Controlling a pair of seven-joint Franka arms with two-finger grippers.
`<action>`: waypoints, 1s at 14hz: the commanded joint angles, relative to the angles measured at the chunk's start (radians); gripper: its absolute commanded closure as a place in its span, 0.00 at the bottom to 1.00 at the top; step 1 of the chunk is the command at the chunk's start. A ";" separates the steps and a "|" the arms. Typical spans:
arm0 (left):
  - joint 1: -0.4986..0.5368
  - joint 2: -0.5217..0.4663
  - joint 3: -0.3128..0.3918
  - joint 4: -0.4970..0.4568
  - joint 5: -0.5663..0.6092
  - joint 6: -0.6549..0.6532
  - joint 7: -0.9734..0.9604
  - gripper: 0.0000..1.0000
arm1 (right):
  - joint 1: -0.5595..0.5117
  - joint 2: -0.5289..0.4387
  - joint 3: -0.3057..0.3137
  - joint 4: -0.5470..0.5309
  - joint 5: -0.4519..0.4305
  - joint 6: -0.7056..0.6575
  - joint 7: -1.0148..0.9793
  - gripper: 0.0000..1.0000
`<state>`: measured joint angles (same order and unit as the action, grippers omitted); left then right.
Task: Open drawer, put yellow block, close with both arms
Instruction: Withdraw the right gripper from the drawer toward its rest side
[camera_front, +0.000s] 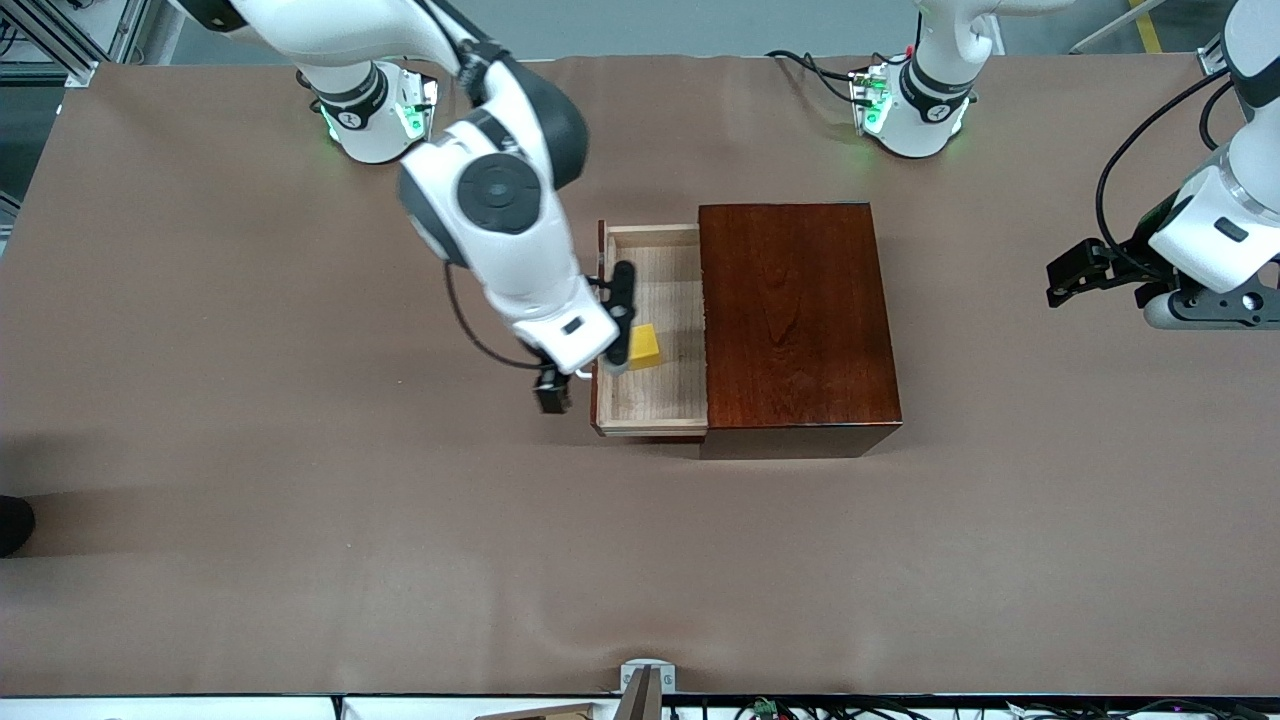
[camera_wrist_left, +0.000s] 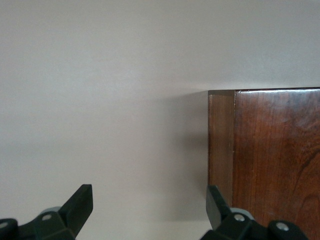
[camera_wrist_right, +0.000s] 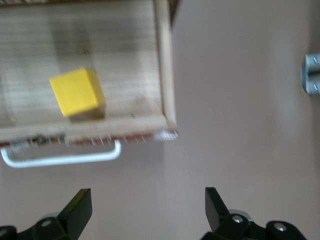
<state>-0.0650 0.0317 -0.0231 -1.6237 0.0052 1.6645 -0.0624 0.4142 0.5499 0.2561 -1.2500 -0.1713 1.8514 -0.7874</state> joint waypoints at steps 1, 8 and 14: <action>0.007 -0.001 -0.003 -0.002 -0.025 0.009 0.004 0.00 | -0.089 -0.060 0.015 -0.028 0.026 -0.053 0.013 0.00; 0.007 -0.001 -0.003 -0.002 -0.025 0.009 0.004 0.00 | -0.300 -0.192 -0.004 -0.077 0.044 -0.129 0.014 0.00; -0.010 -0.001 -0.018 0.008 -0.027 0.009 0.003 0.00 | -0.328 -0.294 -0.096 -0.094 0.052 -0.238 0.169 0.00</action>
<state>-0.0664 0.0326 -0.0264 -1.6247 0.0039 1.6656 -0.0624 0.0902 0.3134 0.1988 -1.2896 -0.1356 1.6241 -0.6867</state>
